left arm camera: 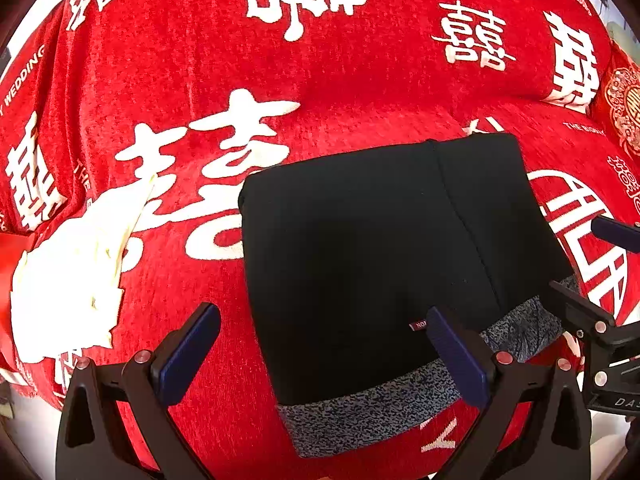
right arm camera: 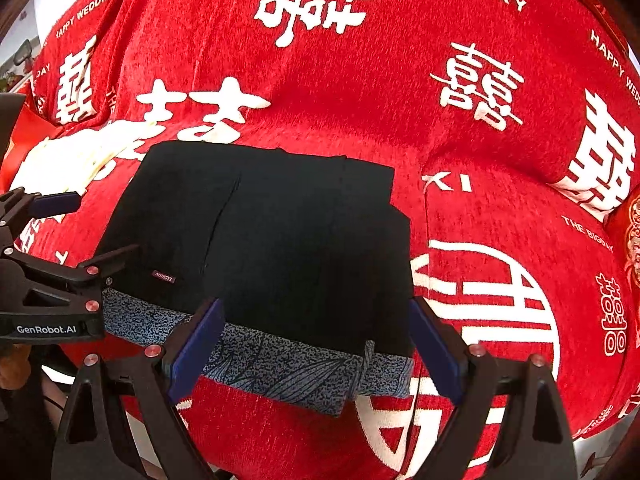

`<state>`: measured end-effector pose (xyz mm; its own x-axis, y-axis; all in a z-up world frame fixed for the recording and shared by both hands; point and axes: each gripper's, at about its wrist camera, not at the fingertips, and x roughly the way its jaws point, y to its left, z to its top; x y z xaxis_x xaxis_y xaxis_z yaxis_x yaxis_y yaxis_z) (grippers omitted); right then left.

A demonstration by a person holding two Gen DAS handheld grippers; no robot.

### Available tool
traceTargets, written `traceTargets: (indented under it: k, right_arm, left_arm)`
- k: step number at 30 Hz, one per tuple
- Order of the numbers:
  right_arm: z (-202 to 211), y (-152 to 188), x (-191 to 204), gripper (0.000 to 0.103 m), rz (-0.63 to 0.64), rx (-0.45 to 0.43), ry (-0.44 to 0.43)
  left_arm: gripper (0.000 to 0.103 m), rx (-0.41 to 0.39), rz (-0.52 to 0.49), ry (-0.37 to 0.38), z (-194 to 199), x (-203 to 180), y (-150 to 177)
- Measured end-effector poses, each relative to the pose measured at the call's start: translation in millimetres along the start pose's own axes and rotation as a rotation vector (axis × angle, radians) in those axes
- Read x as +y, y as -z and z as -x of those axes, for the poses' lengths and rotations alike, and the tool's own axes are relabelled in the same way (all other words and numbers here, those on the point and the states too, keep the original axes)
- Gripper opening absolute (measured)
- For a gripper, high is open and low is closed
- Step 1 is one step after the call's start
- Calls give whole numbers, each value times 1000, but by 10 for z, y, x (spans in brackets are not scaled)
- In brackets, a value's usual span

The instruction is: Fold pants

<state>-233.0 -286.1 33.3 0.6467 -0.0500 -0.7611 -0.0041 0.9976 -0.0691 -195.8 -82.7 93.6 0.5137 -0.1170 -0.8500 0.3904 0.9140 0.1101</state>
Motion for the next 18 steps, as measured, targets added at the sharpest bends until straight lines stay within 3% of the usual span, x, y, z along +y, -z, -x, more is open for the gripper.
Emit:
traceTargets:
  k: [18]
  right_arm:
    - [-28, 17, -22, 93, -1, 7, 1]
  left_arm:
    - [103, 2, -12, 10, -1, -41, 4]
